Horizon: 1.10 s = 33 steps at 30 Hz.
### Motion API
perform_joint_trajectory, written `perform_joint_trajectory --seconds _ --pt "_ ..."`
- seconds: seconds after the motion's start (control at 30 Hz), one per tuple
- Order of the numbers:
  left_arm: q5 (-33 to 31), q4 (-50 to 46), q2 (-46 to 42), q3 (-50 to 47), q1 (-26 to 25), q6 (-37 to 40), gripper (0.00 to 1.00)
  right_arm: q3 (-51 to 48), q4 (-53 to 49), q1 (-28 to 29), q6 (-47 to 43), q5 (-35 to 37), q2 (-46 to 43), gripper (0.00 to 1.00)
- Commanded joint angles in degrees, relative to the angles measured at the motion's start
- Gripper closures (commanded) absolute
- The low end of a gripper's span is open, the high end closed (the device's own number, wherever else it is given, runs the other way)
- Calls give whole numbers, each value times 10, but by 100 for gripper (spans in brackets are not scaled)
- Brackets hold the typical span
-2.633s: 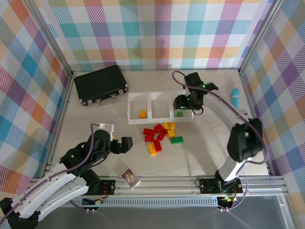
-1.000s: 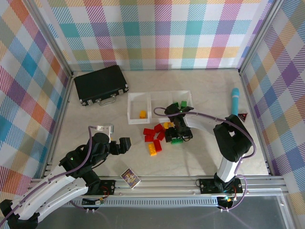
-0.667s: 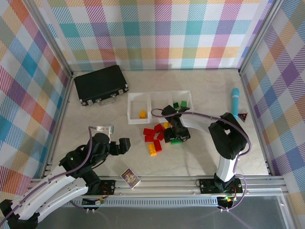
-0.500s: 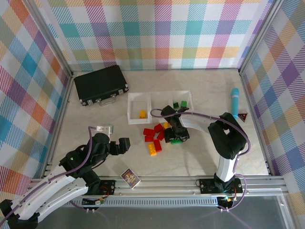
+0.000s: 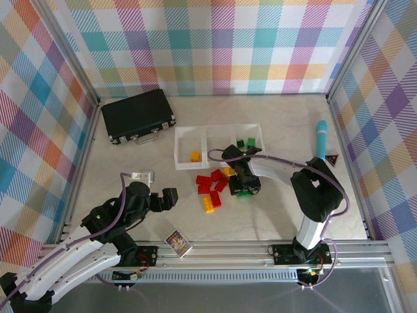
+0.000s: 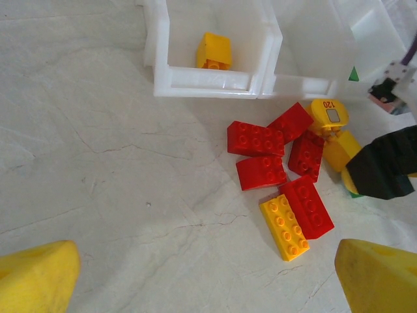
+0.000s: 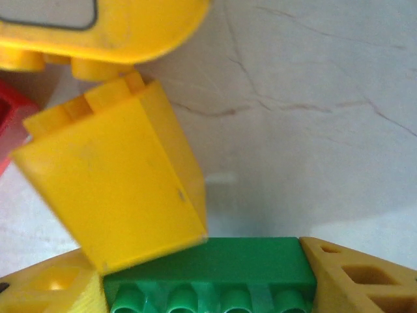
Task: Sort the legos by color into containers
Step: Pick up the lego from the center of the table, then place the lego in the container.
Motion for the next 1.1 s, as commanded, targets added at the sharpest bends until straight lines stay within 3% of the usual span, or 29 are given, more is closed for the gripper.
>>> perform_joint_trajectory --seconds 0.0,0.27,0.47,0.83,1.07 --pt "-10 -1 3 4 -5 -4 0 -2 -42 3 8 20 -66 52" --pt "1 31 40 11 -5 -6 0 61 -29 -53 -47 6 -115 52" --pt "10 51 89 28 -5 -6 0 200 -19 -129 -108 -15 -32 54" --pt "27 109 159 36 -5 -13 0 425 -38 -194 -172 -28 176 54" --pt "35 132 199 30 -10 -22 0 488 -38 -211 -181 -33 245 43"
